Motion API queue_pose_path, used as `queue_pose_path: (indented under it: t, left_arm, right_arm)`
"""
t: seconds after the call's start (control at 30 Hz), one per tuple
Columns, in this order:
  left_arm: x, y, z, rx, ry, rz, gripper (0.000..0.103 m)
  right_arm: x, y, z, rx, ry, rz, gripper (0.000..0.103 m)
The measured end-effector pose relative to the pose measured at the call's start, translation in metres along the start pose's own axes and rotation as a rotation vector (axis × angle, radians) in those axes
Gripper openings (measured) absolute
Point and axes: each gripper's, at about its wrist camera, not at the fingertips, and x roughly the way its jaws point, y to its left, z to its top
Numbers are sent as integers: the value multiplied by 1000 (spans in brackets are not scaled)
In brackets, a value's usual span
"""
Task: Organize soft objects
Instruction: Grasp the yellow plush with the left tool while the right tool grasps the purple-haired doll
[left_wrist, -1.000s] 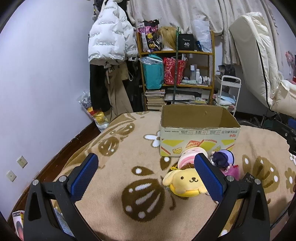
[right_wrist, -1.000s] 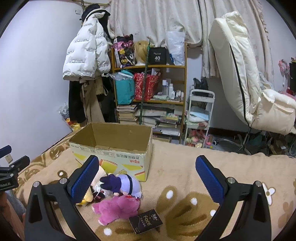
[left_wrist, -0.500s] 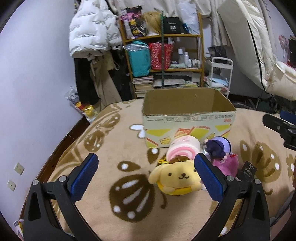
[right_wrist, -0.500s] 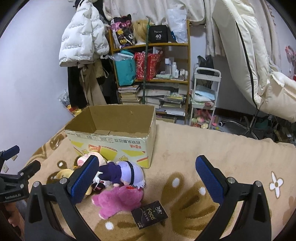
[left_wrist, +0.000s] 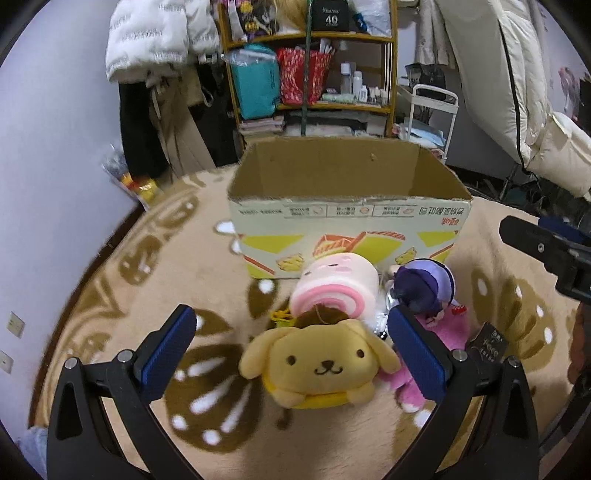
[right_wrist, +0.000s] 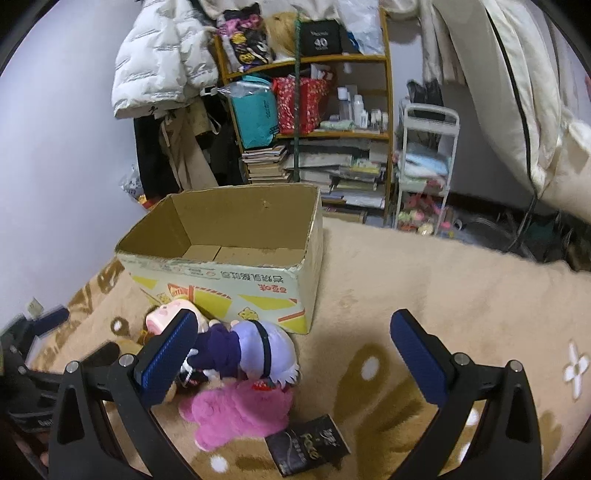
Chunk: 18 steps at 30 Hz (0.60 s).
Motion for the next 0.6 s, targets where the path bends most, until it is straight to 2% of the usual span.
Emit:
queue_pose_path:
  t: [0.2, 0.43, 0.6]
  left_arm:
    - [24, -3, 1, -22, 64, -28, 102]
    - [39, -2, -4, -52, 142, -83, 102]
    - [48, -2, -7, -65, 190, -96, 102]
  right_arm:
    - [27, -2, 3, 17, 42, 26, 103]
    - [63, -2, -1, 60, 131, 61, 103]
    - [78, -4, -6, 109, 189, 126, 103]
